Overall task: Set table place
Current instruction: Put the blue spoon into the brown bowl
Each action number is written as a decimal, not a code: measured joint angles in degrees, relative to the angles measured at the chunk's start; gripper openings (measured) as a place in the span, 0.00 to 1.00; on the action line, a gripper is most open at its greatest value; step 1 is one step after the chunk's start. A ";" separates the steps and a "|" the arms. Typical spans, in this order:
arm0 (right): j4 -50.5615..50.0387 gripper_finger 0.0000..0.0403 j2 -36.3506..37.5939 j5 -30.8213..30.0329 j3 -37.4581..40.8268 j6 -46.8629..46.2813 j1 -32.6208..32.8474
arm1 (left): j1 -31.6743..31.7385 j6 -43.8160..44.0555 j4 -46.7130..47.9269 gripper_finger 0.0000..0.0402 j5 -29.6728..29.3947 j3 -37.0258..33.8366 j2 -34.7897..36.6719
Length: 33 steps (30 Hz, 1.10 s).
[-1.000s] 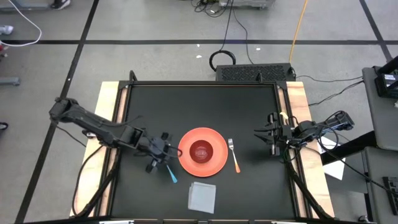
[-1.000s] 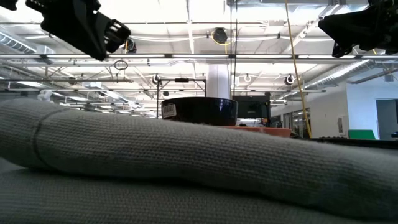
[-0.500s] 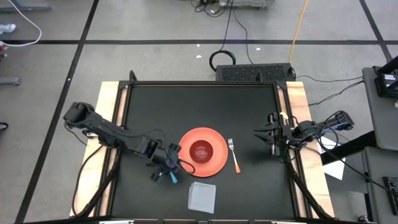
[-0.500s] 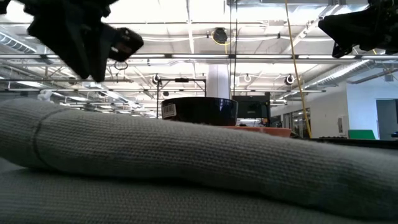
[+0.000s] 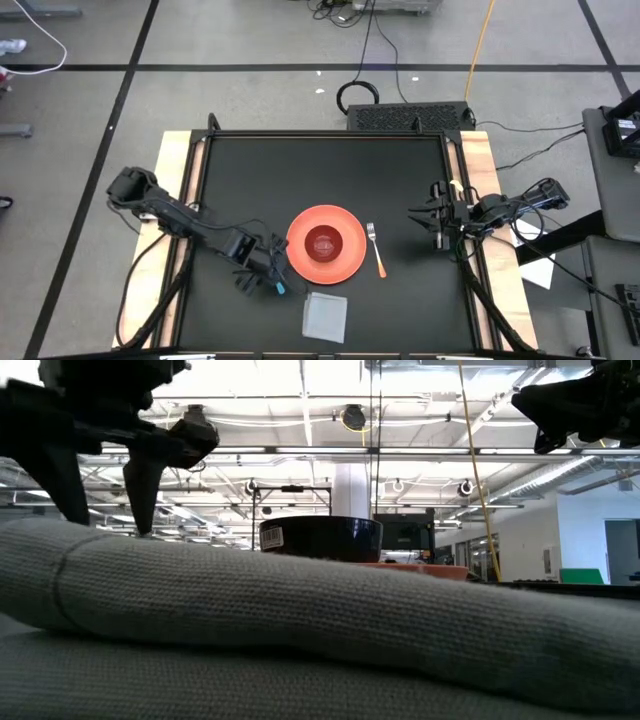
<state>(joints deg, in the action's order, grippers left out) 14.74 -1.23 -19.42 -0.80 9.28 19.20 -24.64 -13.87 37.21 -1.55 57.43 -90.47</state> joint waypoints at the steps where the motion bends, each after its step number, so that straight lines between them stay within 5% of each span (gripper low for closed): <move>1: 0.00 0.17 0.00 0.00 0.00 0.02 0.00 | 0.00 0.00 0.22 0.47 -0.29 0.00 -0.24; 25: 0.00 0.17 -0.01 0.02 0.00 0.00 0.01 | -1.83 -0.07 -1.18 0.46 -0.22 -0.20 -0.31; 33: 0.10 0.17 -0.04 0.02 0.00 0.00 0.00 | -4.12 -7.05 -0.85 0.46 -4.29 -0.70 -6.40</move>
<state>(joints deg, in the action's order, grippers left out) 14.85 -1.28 -19.40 -0.80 9.28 19.20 -28.76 -20.92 36.35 -5.84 56.73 -96.87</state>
